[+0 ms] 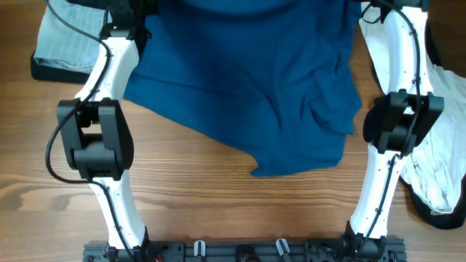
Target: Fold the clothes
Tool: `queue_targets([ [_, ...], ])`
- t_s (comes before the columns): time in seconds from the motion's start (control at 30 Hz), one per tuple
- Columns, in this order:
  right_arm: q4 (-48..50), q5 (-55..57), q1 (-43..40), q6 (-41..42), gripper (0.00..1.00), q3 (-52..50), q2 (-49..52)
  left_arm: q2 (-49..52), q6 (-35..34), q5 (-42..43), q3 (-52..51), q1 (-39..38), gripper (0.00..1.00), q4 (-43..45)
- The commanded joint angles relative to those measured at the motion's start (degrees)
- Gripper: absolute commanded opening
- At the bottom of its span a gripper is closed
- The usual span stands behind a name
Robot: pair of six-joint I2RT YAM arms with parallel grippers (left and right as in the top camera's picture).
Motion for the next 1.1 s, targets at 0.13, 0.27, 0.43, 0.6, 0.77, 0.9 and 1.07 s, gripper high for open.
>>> queue_targets([
  [0.13,2.4,1.5,-0.2,3.5,0.05,0.5,4.5,1.3,-0.6,0.2,0.4,-0.1,0.47,4.6],
  [0.27,3.1,1.4,-0.2,4.0,0.77,0.7,4.3,1.2,-0.5,0.1,0.4,-0.1,1.00,6.0],
  [0.43,1.3,1.5,-0.3,4.0,1.00,1.0,-0.4,-1.5,-0.5,0.1,0.4,0.0,1.00,5.0],
  [0.6,-6.0,1.5,-0.6,3.8,1.00,1.0,-9.8,-9.2,-0.5,0.1,0.4,-0.1,1.00,-2.7],
  [0.77,-20.4,0.2,-0.6,5.1,1.00,1.0,-20.6,-20.7,-0.6,0.1,0.4,-0.1,1.00,-22.1],
  [0.9,-34.1,-5.7,-0.5,1.3,1.00,1.0,-27.1,-27.8,-0.6,0.1,0.4,-0.6,1.00,-37.3],
  [1.07,-50.7,-5.7,-0.4,5.4,0.99,1.0,-30.2,-30.9,-4.0,0.0,0.3,0.1,0.96,-58.6],
])
